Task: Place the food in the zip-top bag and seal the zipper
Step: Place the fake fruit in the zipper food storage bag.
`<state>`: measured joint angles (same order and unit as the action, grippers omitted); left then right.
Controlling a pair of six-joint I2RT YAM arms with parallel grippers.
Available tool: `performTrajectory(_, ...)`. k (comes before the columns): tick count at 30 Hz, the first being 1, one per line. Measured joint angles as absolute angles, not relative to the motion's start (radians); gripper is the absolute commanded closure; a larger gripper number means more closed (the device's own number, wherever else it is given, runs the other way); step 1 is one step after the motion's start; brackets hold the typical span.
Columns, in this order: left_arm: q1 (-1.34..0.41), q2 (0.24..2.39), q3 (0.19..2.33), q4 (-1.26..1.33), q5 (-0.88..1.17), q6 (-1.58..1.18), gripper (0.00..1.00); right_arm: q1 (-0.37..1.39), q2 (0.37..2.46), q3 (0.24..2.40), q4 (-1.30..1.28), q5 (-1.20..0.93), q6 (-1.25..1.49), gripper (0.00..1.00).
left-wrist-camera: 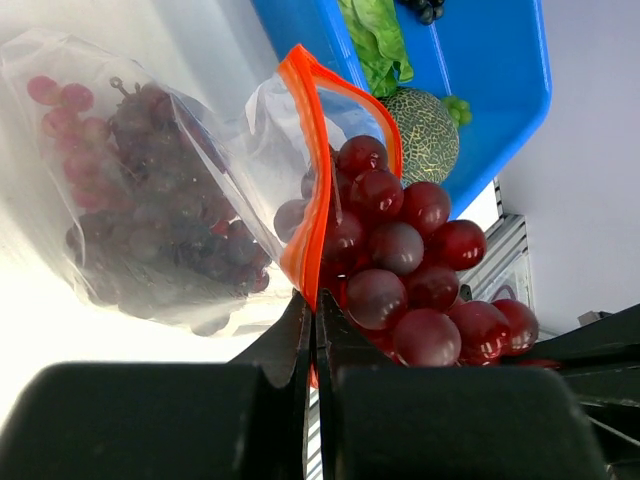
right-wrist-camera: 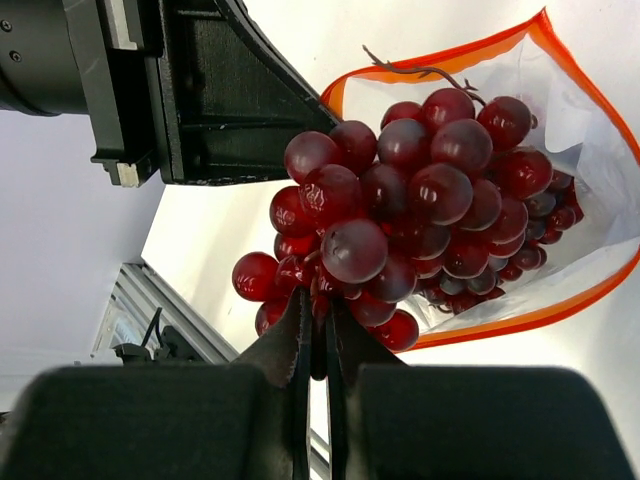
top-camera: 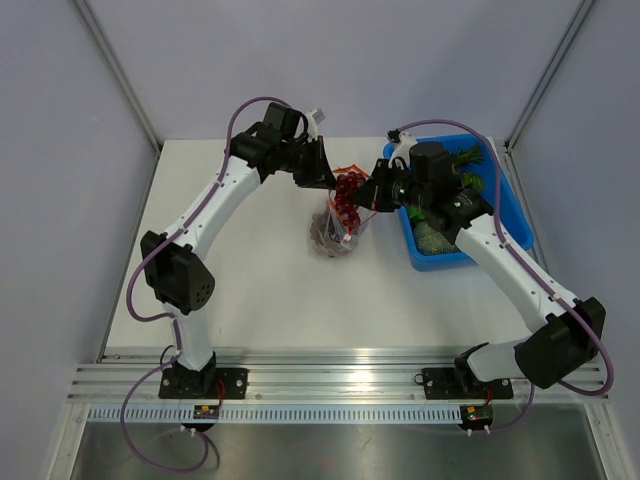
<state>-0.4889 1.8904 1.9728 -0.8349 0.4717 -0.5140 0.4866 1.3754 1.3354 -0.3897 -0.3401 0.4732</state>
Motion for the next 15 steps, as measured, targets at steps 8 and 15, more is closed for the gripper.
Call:
performTrajectory(8, -0.489, 1.896, 1.972, -0.817, 0.487, -0.517, 1.0, 0.489, 1.391, 1.327, -0.396, -0.324, 0.474, 1.0)
performTrajectory(15, -0.489, 1.895, 1.954, -0.812, 0.49, -0.504, 1.0, 0.488, 1.48, 1.359, -0.452, -0.287, 0.449, 1.0)
